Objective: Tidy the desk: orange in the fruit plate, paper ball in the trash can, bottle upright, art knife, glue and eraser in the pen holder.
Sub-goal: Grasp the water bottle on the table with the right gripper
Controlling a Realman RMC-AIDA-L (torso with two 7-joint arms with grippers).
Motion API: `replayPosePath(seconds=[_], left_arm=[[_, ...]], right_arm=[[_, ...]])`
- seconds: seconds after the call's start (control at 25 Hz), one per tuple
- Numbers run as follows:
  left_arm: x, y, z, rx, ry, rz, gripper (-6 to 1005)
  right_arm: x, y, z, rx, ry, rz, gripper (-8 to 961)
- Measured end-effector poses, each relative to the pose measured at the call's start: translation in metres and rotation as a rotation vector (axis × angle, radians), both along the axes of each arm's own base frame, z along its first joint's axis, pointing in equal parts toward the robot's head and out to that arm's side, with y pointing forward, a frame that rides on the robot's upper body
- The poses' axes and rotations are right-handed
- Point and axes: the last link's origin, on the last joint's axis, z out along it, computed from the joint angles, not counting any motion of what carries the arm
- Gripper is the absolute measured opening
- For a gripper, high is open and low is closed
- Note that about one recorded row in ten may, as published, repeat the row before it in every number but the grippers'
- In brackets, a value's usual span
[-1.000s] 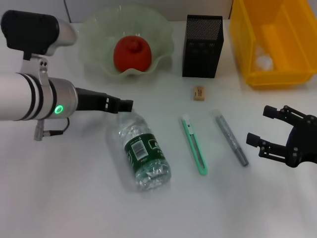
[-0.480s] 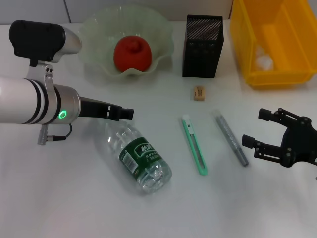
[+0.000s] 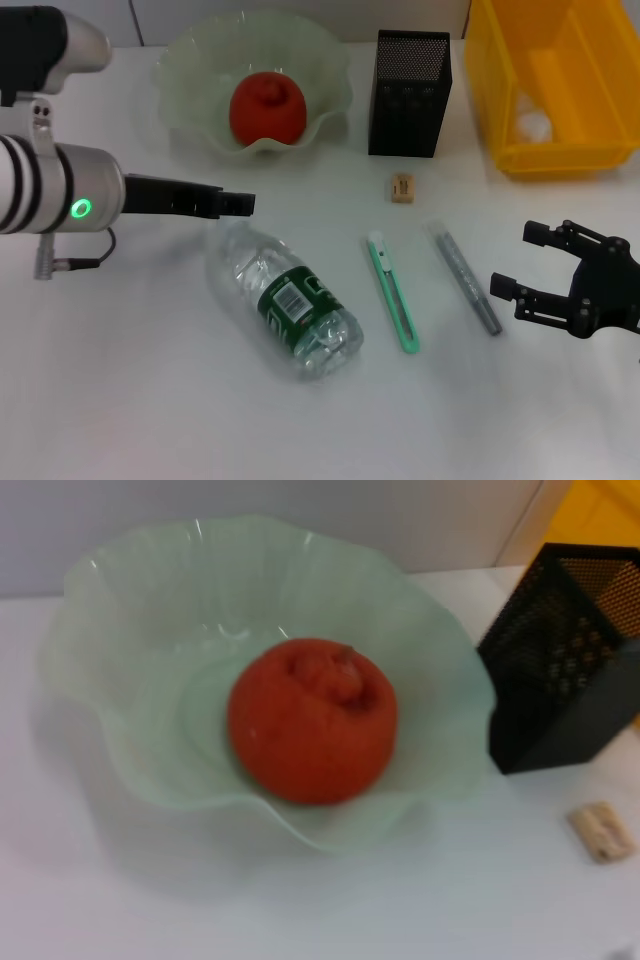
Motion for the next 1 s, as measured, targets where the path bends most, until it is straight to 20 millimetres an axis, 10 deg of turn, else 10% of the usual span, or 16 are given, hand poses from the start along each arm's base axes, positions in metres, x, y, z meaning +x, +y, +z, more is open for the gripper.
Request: replayPosePath(seconds=[0.56,1.0], left_arm=[[-0.036,-0.016,0.046,-0.008,-0.457,-0.010,758],[-0.082,-0.013,0.016,-0.021,-0.496,0.084,750]], right_arm=[[0.003,-0.001,0.002,0.002,-0.001,-0.012,841],[0.002,0.000,0.001,-0.005,-0.002,-0.011,841]])
